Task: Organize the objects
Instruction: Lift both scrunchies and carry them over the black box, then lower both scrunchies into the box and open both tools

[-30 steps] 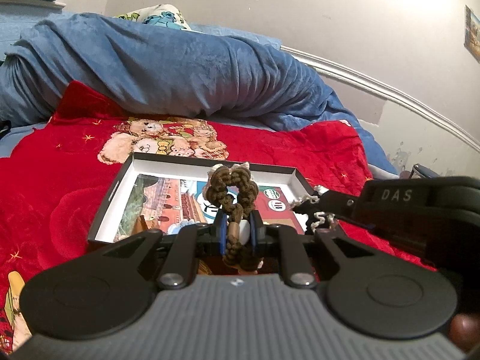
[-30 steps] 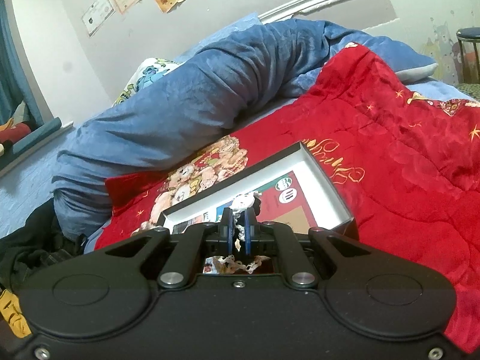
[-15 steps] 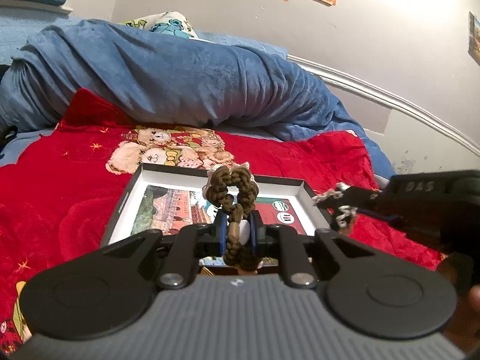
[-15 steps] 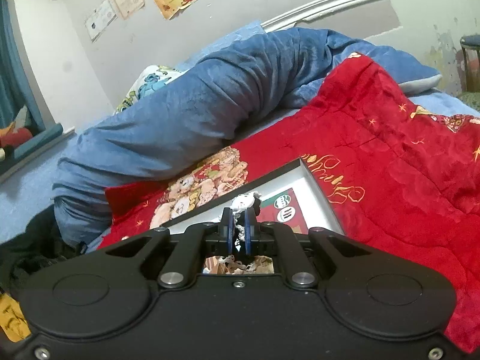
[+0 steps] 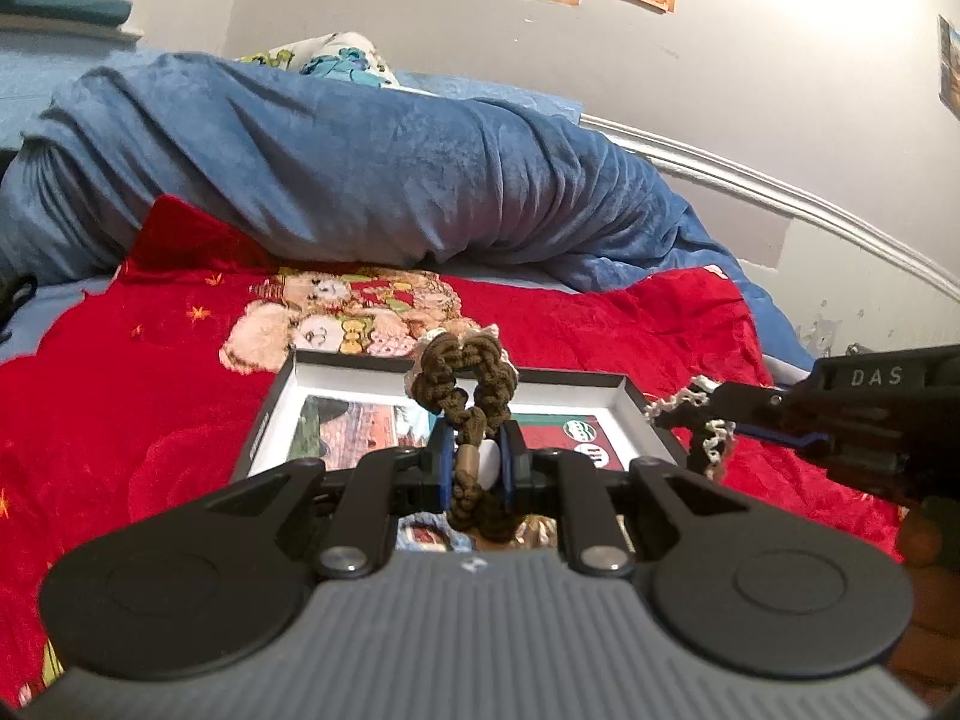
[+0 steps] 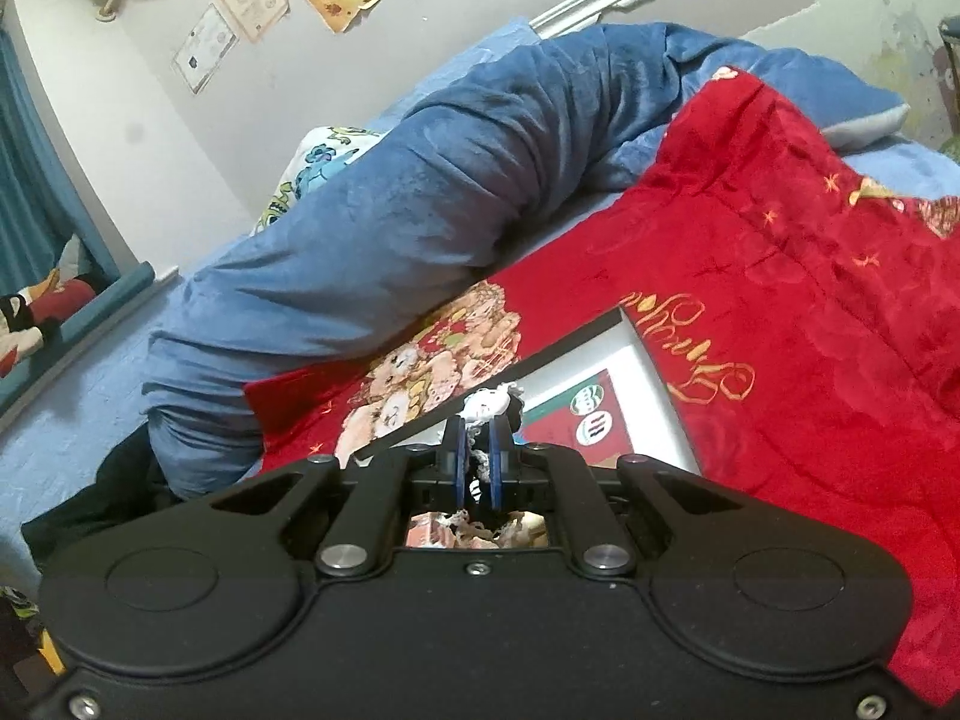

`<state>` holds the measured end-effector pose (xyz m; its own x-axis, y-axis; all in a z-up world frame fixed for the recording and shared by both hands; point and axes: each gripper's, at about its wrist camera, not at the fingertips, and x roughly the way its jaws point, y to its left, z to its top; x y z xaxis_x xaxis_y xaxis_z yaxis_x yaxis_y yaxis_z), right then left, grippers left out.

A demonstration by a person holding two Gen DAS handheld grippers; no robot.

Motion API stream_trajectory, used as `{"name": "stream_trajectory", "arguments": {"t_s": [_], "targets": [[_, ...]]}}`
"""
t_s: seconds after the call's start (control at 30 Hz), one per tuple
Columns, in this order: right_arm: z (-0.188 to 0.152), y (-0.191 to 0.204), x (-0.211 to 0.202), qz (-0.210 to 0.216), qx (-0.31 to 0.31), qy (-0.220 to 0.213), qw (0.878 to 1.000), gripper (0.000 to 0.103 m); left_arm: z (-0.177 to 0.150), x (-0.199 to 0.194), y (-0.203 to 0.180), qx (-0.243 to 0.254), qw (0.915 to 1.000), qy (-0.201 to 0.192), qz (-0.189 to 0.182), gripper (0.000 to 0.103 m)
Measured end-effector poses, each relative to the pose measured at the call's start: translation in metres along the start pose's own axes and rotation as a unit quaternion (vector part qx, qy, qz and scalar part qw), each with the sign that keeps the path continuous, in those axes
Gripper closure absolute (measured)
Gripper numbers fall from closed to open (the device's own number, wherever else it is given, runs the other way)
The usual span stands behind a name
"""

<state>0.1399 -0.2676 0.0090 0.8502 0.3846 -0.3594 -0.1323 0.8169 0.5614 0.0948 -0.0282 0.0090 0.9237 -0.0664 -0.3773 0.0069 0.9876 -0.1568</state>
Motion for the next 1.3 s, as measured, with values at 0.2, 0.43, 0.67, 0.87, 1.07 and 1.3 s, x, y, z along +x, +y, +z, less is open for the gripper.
{"name": "stream_trajectory", "arguments": {"t_s": [0.2, 0.43, 0.67, 0.87, 1.07, 1.3], "targets": [[0.007, 0.018, 0.032, -0.006, -0.074, -0.002, 0.997, 0.095, 0.006, 0.017, 0.012, 0.014, 0.9989, 0.018, 0.042, 0.085], [0.003, 0.016, 0.064, 0.018, -0.054, 0.025, 0.998, 0.095, 0.027, 0.046, 0.025, 0.050, 0.9945, 0.033, 0.085, 0.085], [0.015, 0.032, 0.092, 0.059, -0.024, 0.042, 0.997, 0.095, 0.044, 0.079, 0.045, 0.066, 0.9892, 0.075, 0.108, 0.085], [0.002, 0.049, 0.139, 0.107, 0.011, 0.095, 0.990, 0.094, 0.036, 0.106, 0.059, 0.045, 0.9914, 0.109, 0.056, 0.085], [-0.019, 0.051, 0.164, 0.081, -0.002, 0.118, 0.990, 0.094, 0.011, 0.124, 0.055, 0.068, 0.9855, 0.138, 0.073, 0.085], [-0.033, 0.047, 0.175, 0.058, -0.004, 0.127, 0.990, 0.094, -0.002, 0.133, 0.056, 0.063, 0.9822, 0.159, 0.078, 0.084]]}}
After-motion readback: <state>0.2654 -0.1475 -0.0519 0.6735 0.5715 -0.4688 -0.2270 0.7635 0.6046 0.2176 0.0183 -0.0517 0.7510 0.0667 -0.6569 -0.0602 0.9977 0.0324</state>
